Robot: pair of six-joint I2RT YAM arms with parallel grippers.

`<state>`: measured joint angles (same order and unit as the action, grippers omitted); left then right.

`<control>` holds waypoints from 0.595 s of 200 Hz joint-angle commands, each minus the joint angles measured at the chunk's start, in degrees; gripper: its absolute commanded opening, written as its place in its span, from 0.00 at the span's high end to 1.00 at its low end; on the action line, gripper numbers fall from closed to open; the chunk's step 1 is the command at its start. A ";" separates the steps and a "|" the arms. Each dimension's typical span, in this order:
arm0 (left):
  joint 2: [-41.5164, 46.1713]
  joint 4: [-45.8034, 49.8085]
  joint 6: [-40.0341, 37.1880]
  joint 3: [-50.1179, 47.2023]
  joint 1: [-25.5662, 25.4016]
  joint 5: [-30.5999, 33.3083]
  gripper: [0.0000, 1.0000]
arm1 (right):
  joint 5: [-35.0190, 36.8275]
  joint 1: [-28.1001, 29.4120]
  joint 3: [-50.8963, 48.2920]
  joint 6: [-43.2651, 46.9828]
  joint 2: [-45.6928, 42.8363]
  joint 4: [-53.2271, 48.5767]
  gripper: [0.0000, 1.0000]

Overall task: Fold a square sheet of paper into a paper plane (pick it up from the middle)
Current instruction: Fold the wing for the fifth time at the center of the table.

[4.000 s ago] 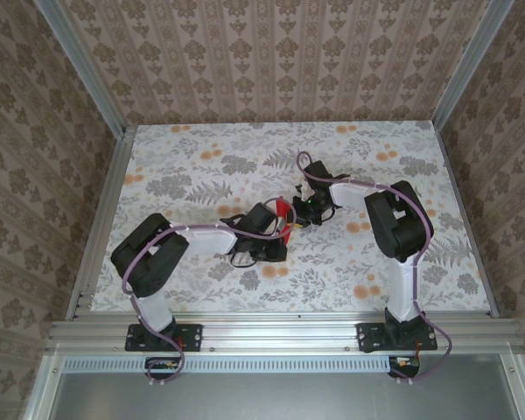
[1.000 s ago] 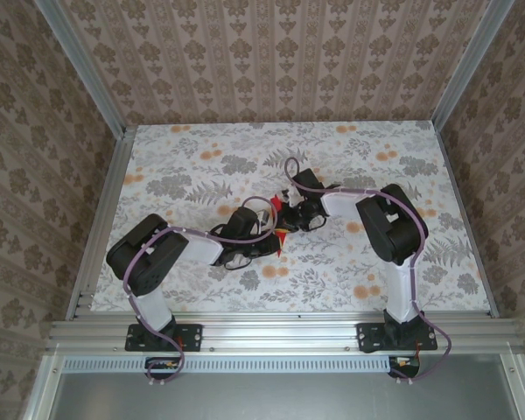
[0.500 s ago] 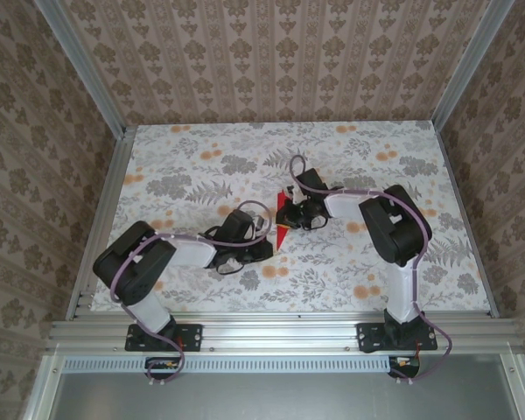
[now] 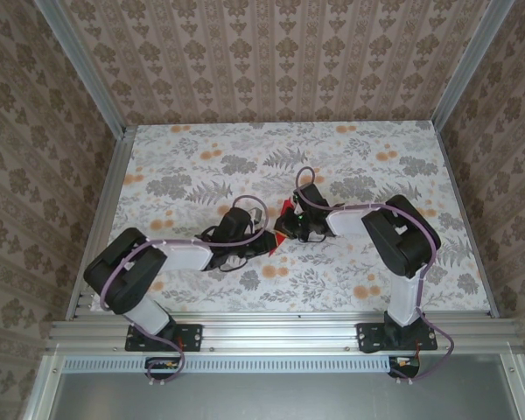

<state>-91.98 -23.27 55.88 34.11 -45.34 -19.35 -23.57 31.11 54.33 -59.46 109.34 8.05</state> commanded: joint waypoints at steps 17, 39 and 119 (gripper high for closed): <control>-2.98 -0.71 0.52 2.52 -0.27 4.87 0.89 | 1.37 0.79 -2.47 -3.57 0.95 -2.96 0.89; -3.85 0.47 0.31 1.49 -0.12 7.65 0.91 | 0.86 0.79 -2.44 -3.34 0.95 -2.87 0.89; -5.50 -3.47 -0.24 1.42 -0.03 4.50 0.92 | 0.58 0.80 -2.21 -3.01 1.05 -2.57 0.89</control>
<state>-97.47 -25.67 55.94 35.00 -45.34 -14.06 -23.55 31.29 53.89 -61.71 109.32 9.23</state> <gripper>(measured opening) 0.081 0.114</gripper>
